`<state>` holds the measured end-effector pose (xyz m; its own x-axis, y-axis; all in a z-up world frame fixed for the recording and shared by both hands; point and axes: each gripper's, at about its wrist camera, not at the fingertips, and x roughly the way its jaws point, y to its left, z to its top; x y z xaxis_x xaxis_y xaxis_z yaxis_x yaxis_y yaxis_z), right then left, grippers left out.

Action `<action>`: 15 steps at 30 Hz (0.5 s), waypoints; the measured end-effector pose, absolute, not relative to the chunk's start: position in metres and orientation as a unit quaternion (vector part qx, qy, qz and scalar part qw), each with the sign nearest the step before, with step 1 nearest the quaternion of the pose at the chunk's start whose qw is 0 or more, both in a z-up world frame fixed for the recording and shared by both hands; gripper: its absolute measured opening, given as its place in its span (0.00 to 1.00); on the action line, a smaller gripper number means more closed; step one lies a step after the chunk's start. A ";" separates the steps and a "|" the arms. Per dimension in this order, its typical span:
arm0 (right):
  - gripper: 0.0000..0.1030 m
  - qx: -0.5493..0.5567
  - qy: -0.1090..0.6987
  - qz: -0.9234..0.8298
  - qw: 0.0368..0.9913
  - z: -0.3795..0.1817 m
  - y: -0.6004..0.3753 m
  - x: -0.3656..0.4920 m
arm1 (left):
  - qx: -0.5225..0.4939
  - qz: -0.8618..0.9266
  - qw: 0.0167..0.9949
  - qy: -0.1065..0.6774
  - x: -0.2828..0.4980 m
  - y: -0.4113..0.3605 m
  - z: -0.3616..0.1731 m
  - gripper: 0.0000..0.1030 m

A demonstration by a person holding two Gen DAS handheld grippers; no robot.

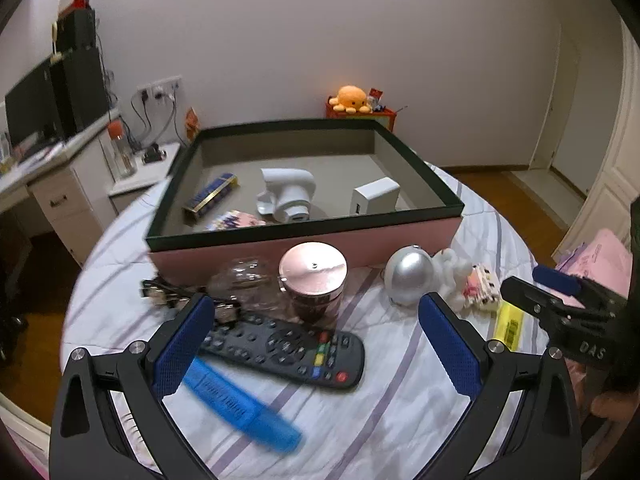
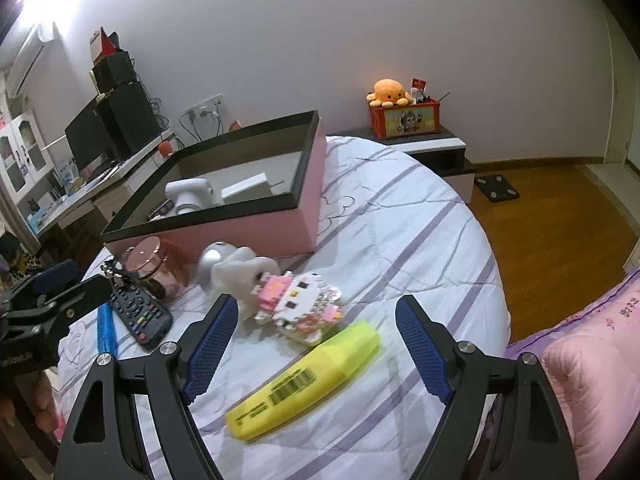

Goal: Organize rigid objects
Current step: 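Reach the left gripper to the rose-gold jar while the right gripper approaches the astronaut figure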

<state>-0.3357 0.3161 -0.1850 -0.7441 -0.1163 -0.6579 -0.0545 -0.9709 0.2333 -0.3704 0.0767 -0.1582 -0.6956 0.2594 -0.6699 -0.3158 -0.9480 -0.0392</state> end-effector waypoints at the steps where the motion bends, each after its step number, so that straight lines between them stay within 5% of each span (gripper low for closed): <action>1: 0.80 0.359 -0.123 -0.925 0.018 -0.187 0.319 -0.338 | -0.361 0.919 0.155 0.041 -0.374 0.079 -0.161 1.00; 5: 0.80 0.364 -0.132 -0.922 0.020 -0.193 0.329 -0.345 | -0.378 0.913 0.146 0.048 -0.389 0.087 -0.173 0.92; 7: 0.80 0.365 -0.137 -0.921 0.023 -0.196 0.331 -0.348 | -0.393 0.905 0.154 0.048 -0.396 0.092 -0.178 0.72; 15: 0.80 0.373 -0.144 -0.916 0.044 -0.206 0.331 -0.356 | -0.404 0.901 0.143 0.065 -0.411 0.103 -0.186 0.63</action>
<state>-0.3556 0.3313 -0.2061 -0.7180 -0.1889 -0.6699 -0.0262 -0.9545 0.2972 -0.4106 0.1027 -0.1862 -0.6324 0.2048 -0.7471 -0.3102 -0.9507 0.0020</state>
